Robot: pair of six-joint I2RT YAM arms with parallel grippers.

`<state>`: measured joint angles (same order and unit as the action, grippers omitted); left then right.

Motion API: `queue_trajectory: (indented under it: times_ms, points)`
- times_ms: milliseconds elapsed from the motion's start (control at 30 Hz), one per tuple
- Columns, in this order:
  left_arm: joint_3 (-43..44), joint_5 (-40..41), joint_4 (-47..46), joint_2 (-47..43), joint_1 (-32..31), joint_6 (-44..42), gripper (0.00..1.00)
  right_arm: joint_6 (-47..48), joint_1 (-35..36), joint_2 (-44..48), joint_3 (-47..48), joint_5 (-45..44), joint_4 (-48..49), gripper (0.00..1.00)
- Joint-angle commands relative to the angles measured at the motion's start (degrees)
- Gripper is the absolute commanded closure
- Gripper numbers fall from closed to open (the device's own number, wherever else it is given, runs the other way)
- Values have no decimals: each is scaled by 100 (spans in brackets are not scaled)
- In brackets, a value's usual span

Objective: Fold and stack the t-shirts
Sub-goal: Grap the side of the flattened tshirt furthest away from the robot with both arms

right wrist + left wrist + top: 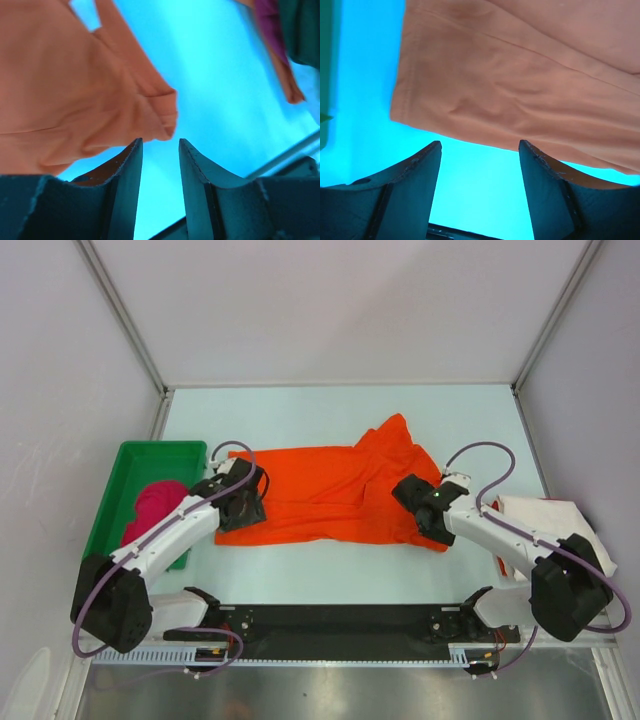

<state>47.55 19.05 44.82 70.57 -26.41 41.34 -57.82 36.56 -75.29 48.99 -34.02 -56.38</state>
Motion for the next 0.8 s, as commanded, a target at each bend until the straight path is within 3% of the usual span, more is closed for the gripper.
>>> queue_trajectory:
  times_ms: [0, 333, 767]
  points:
    - [-9, 442, 299, -253, -31, 278, 31, -615, 53, 198, -3, -430, -725, 60]
    - [-123, 442, 405, -403, -31, 374, 29, -853, -26, 260, -767, -26, -6, 61]
    - [-202, 248, 335, -676, -39, 471, 28, -450, 71, 761, -461, -219, 92, 57]
